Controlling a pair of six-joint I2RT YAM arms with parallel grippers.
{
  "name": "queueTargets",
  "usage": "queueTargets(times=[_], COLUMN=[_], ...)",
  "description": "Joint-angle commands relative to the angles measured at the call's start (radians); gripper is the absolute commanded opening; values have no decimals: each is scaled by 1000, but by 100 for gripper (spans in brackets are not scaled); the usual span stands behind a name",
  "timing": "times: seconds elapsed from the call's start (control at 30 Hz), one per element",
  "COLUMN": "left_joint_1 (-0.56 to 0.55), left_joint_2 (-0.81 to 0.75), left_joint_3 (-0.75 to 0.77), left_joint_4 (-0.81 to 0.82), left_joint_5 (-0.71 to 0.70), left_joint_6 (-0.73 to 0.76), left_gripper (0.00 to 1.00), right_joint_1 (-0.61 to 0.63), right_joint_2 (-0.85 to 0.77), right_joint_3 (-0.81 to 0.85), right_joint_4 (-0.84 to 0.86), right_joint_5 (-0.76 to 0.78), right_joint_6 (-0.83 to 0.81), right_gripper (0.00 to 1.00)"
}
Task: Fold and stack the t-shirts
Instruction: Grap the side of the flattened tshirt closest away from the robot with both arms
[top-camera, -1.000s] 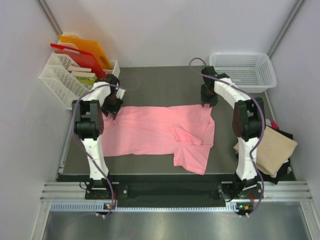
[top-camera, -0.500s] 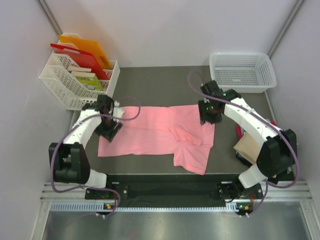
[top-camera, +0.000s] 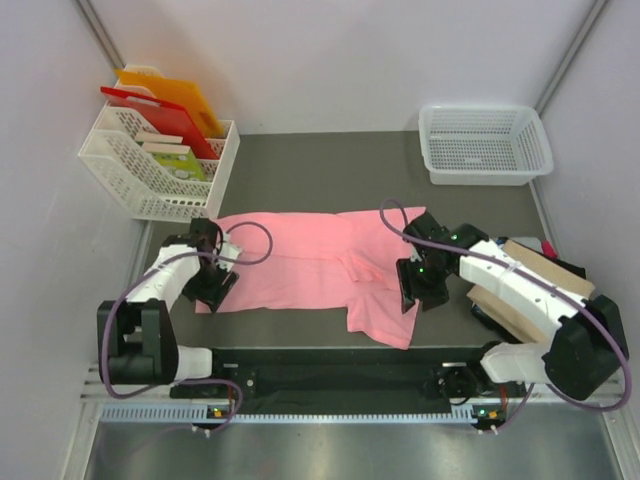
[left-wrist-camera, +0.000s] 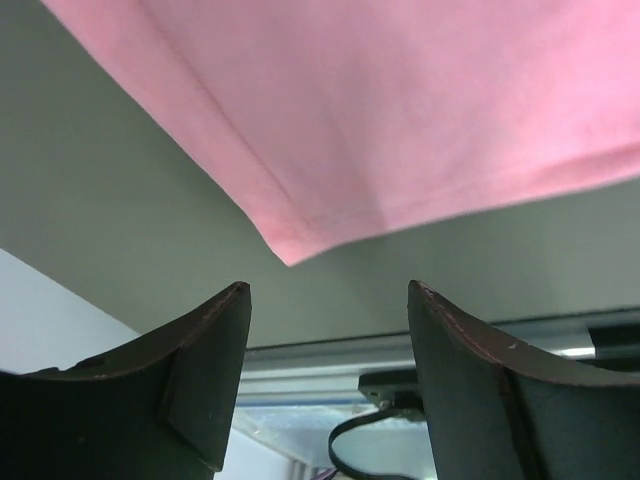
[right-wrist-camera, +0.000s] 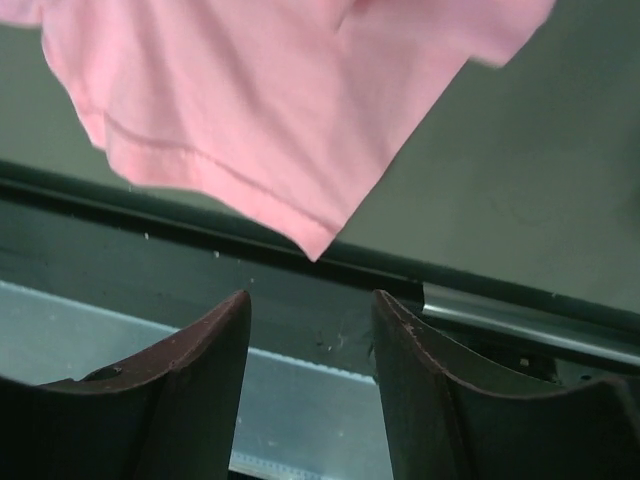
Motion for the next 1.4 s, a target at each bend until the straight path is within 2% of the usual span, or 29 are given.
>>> queueTargets(times=[0.0,0.2,0.33,0.57,0.73,0.9,1.03,1.17,1.37], left_joint_1=[51,60,60,60,60,60,60,60,60], left_joint_2=[80,227,286,336,350,329,318,289,286], left_joint_3=[23,96,108,139,160,194,224,226,194], left_joint_4=[108,137,159,162,141,79,35,27,42], left_joint_5=[15,81,93,120,115,120,118,120,120], left_joint_6=[-57,-113,-131,-134,-142,-159,-162,-154,-151], left_gripper=[68,67,66,66,66,66,67,67,67], right_joint_1=[60,117,122,131,134,152,165,179,185], right_joint_2=[-81,-105,-86,10,89,63,-38,-123,-189], right_joint_3=[-88,-240,-314,-349,-366,-390,-397,-389,-384], right_joint_4=[12,104,231,435,516,466,360,267,211], right_joint_5=[-93,-122,-102,-55,-22,-7,22,48,67], right_joint_6=[52,129,186,281,304,300,310,324,349], right_gripper=[52,51,50,47,43,40,44,45,46])
